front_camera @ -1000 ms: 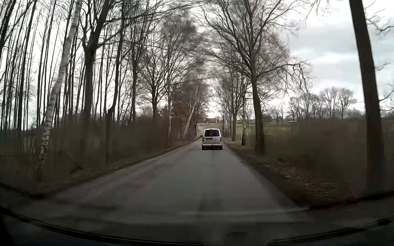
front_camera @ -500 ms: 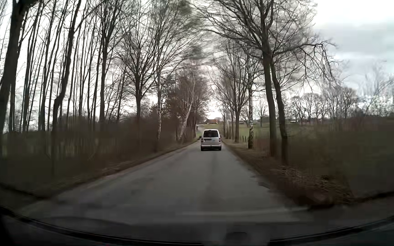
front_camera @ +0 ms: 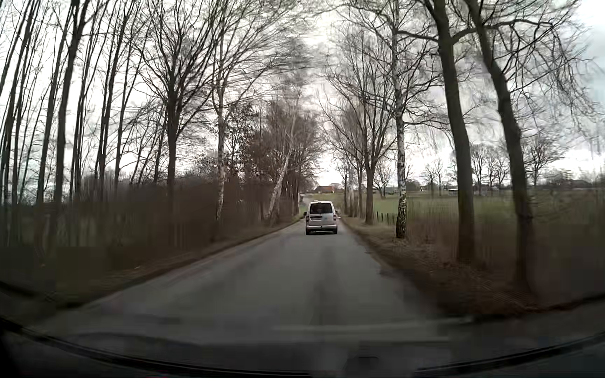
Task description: Follow the waypoints while adhering to traffic rules and regulations
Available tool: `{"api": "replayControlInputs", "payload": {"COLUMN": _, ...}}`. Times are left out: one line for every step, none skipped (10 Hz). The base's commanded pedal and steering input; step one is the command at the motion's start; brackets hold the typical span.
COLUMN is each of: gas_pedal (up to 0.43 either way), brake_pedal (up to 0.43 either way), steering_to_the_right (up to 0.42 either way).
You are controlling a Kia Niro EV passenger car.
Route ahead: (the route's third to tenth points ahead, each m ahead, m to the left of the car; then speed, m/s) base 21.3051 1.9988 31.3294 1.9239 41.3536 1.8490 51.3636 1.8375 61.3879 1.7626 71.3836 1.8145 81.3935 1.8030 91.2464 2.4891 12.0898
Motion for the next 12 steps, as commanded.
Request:
{"api": "replayControlInputs", "payload": {"gas_pedal": 0.118, "brake_pedal": 0.0, "steering_to_the_right": 0.001}}
{"api": "replayControlInputs", "payload": {"gas_pedal": 0.118, "brake_pedal": 0.0, "steering_to_the_right": 0.001}}
{"api": "replayControlInputs", "payload": {"gas_pedal": 0.118, "brake_pedal": 0.0, "steering_to_the_right": 0.001}}
{"api": "replayControlInputs", "payload": {"gas_pedal": 0.118, "brake_pedal": 0.0, "steering_to_the_right": 0.001}}
{"api": "replayControlInputs", "payload": {"gas_pedal": 0.11, "brake_pedal": 0.0, "steering_to_the_right": 0.001}}
{"api": "replayControlInputs", "payload": {"gas_pedal": 0.098, "brake_pedal": 0.0, "steering_to_the_right": 0.0}}
{"api": "replayControlInputs", "payload": {"gas_pedal": 0.098, "brake_pedal": 0.0, "steering_to_the_right": 0.0}}
{"api": "replayControlInputs", "payload": {"gas_pedal": 0.11, "brake_pedal": 0.0, "steering_to_the_right": 0.0}}
{"api": "replayControlInputs", "payload": {"gas_pedal": 0.11, "brake_pedal": 0.0, "steering_to_the_right": 0.0}}
{"api": "replayControlInputs", "payload": {"gas_pedal": 0.11, "brake_pedal": 0.0, "steering_to_the_right": 0.0}}
{"api": "replayControlInputs", "payload": {"gas_pedal": 0.11, "brake_pedal": 0.0, "steering_to_the_right": 0.0}}
{"api": "replayControlInputs", "payload": {"gas_pedal": 0.11, "brake_pedal": 0.0, "steering_to_the_right": 0.0}}
